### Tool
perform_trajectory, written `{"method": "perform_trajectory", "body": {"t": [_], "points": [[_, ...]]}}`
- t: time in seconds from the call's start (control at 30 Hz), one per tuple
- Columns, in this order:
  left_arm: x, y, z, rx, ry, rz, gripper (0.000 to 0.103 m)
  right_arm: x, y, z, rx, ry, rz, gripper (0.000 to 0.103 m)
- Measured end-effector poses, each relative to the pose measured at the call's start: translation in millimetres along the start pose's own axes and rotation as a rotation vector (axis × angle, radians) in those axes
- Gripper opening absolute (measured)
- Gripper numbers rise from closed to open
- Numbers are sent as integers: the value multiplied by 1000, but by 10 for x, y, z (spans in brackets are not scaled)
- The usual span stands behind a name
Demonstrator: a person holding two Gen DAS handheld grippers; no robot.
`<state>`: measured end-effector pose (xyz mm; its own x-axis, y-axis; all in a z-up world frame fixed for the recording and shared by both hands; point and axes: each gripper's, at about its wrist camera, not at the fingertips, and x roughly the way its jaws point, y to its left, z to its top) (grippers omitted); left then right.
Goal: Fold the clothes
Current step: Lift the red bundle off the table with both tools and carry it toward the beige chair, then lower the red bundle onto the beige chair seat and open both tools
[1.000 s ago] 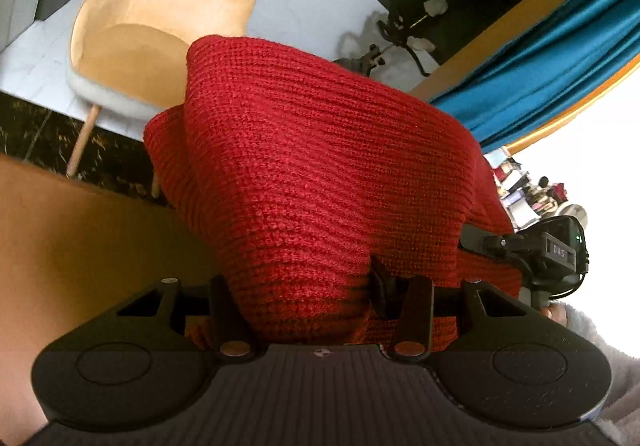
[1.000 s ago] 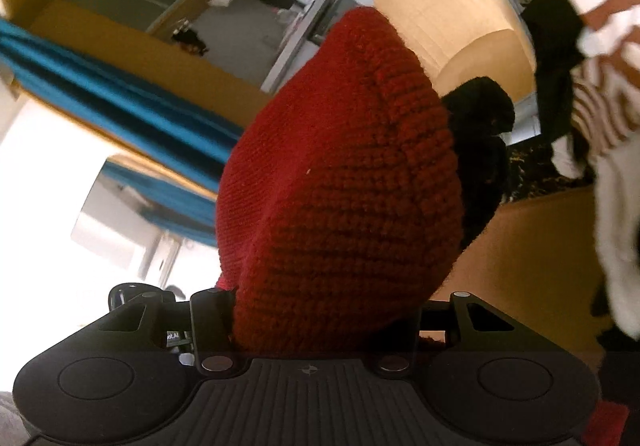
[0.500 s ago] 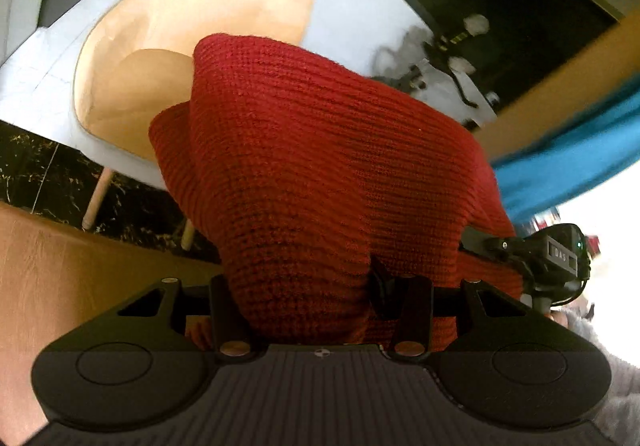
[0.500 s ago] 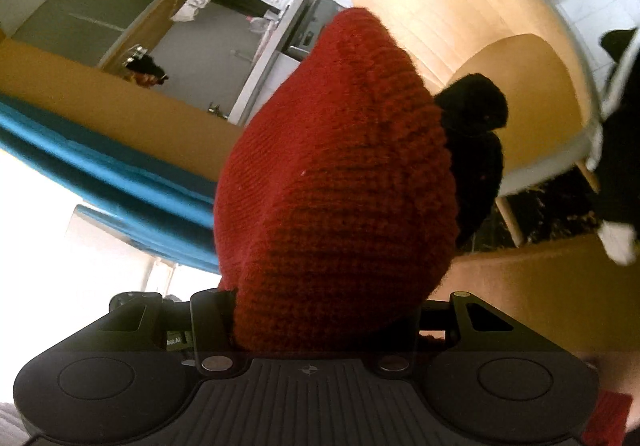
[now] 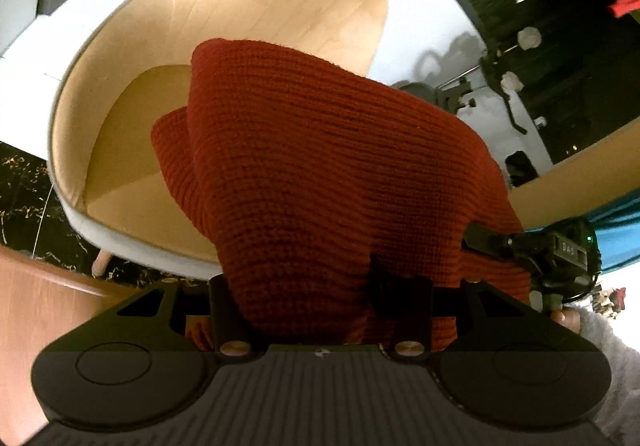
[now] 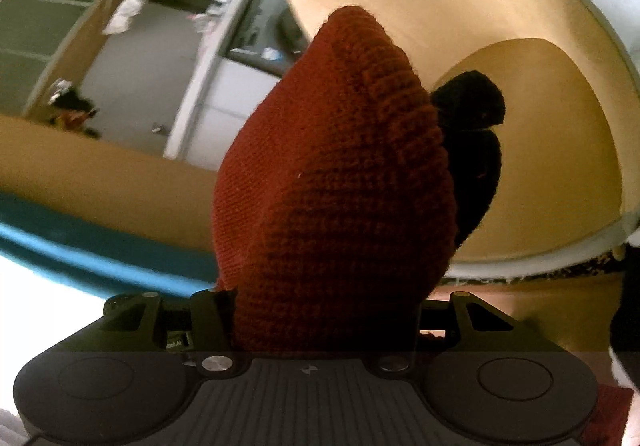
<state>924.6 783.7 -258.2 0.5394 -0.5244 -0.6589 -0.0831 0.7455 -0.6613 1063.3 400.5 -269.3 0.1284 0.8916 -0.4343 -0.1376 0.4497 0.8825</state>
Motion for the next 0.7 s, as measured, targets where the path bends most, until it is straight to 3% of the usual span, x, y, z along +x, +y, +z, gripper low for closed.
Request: {"method": "perform_trajectory", "body": {"t": [0.2, 0.4, 0.53, 0.7], "points": [[694, 516, 615, -22, 105, 25, 47, 740, -544, 617, 104, 10, -63, 46], [1375, 1066, 1122, -14, 136, 55, 47, 1527, -1296, 1252, 154, 27, -35, 46], [1759, 1325, 1319, -20, 119, 93, 47, 1994, -1805, 1671, 193, 41, 7, 46], [2222, 1598, 1378, -33, 149, 125, 47, 2352, -2269, 1954, 201, 76, -25, 46]]}}
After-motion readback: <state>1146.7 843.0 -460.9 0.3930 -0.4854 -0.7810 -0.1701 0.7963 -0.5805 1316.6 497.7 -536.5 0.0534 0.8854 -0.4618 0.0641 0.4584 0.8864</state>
